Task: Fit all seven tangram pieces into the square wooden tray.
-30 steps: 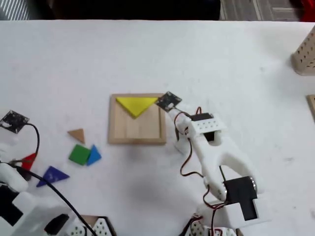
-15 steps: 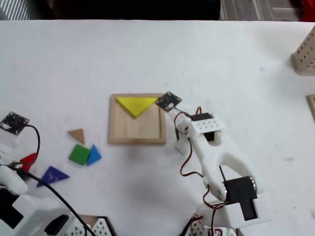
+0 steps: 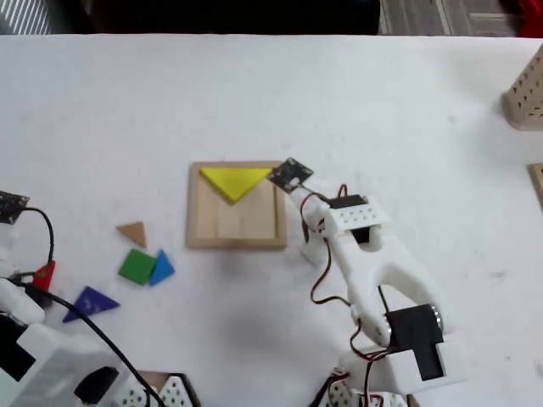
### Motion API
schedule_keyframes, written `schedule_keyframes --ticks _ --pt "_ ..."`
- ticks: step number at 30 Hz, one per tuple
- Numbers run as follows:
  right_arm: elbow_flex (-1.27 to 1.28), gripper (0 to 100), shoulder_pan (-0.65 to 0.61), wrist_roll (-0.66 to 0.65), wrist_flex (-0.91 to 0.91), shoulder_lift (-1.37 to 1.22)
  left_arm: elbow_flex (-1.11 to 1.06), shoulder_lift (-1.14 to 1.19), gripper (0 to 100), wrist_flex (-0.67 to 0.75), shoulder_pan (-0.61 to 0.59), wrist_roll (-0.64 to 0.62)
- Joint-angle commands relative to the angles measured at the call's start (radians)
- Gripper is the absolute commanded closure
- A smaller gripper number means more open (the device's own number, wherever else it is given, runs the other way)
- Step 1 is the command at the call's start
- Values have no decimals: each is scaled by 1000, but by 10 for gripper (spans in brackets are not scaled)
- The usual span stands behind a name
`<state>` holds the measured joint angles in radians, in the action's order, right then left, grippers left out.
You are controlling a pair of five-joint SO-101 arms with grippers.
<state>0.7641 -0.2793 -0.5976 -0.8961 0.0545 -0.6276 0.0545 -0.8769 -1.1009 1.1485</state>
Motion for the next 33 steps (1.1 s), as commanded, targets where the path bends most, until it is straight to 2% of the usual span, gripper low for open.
schedule_keyframes --ticks 1,5,14,19,25,28,33 --pt "5 980 -24 -11 -21 24 54 -13 643 5 -27 -83" --pt "5 980 -24 -11 -21 24 55 -15 562 6 -47 -127" --pt "6 980 -25 -11 -21 24 18 -7 562 15 -61 -133" --pt "6 980 -25 -11 -21 24 -94 -7 562 160 -54 -137" --pt "6 980 -25 -11 -21 24 -196 -7 562 333 -48 -213" --pt "6 980 -25 -11 -30 24 -210 -7 578 342 -39 -213" --pt "6 980 -25 -11 -31 24 -201 -13 662 341 -38 -207"
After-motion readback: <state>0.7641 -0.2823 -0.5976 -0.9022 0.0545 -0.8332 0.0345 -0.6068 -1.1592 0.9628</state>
